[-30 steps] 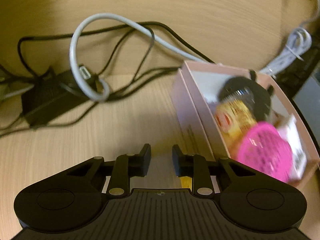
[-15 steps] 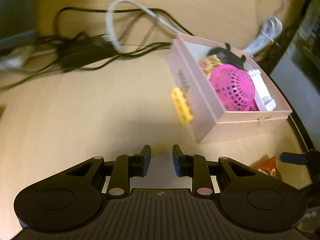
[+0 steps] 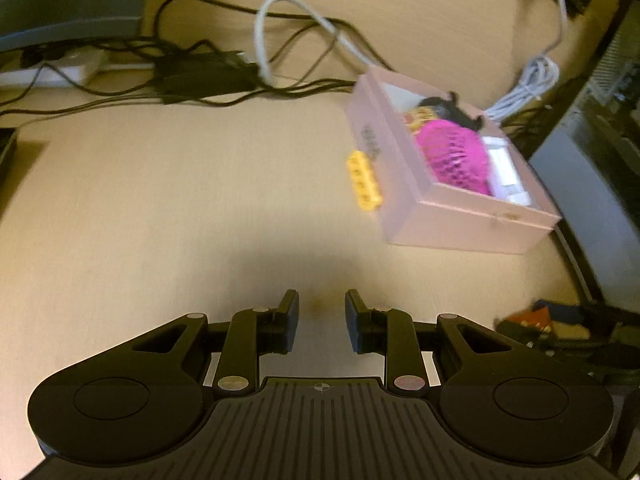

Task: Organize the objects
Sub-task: 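Grasp the yellow toy piece with the left tool while the right tool holds the packet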

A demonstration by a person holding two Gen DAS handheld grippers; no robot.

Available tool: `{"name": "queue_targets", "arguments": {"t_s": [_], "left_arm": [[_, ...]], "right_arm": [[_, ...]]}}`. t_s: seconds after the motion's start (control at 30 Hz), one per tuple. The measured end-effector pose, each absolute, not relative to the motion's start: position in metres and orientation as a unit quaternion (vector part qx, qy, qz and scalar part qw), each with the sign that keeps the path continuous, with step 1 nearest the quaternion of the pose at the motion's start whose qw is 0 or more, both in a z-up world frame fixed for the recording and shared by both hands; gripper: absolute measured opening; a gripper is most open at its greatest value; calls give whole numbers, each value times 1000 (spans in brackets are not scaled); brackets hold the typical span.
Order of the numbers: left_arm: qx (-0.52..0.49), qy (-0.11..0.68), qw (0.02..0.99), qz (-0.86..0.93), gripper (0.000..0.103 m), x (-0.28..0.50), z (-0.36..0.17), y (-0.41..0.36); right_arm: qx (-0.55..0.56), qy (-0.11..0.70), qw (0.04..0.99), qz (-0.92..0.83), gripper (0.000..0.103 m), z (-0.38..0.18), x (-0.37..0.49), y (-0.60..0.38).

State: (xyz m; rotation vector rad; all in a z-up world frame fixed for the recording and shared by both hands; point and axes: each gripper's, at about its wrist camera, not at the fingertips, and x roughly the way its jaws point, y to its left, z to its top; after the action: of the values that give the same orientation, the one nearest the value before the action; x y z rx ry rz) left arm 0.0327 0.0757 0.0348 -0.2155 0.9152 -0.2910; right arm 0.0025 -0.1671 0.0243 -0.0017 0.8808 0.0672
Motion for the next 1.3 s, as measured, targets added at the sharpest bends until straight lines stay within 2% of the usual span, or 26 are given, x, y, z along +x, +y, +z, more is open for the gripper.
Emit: {"name": "queue_targets", "arguments": {"t_s": [0.17, 0.27, 0.47, 0.6, 0.67, 0.8, 0.97, 1.17, 1.23, 1.3], "left_arm": [[-106, 417, 891, -146, 28, 45, 44, 53], [-143, 416, 889, -129, 28, 69, 44, 56], [-85, 403, 905, -105, 28, 134, 42, 48], [-67, 404, 906, -108, 28, 180, 33, 42], [-54, 410, 903, -117, 19, 198, 27, 35], [-30, 429, 889, -159, 15, 220, 19, 31], [15, 434, 873, -220, 15, 213, 19, 32], [96, 429, 847, -300, 15, 166, 22, 33], [97, 434, 836, -323, 16, 148, 23, 37], [70, 443, 831, -329, 21, 133, 23, 50]], "right_arm": [[0, 421, 907, 16, 71, 23, -12, -174], [-1, 420, 908, 14, 72, 22, -18, -176], [-3, 421, 907, 9, 76, 21, -25, -176], [0, 429, 903, 1, 83, 21, -27, -177], [2, 430, 903, 2, 87, 20, -27, -178], [4, 438, 899, -2, 87, 21, -26, -179], [3, 439, 898, 9, 88, 21, -26, -179], [-1, 445, 896, 17, 91, 21, -23, -180], [-4, 448, 894, 20, 96, 21, -23, -179], [-4, 448, 894, 20, 97, 21, -23, -179]]}}
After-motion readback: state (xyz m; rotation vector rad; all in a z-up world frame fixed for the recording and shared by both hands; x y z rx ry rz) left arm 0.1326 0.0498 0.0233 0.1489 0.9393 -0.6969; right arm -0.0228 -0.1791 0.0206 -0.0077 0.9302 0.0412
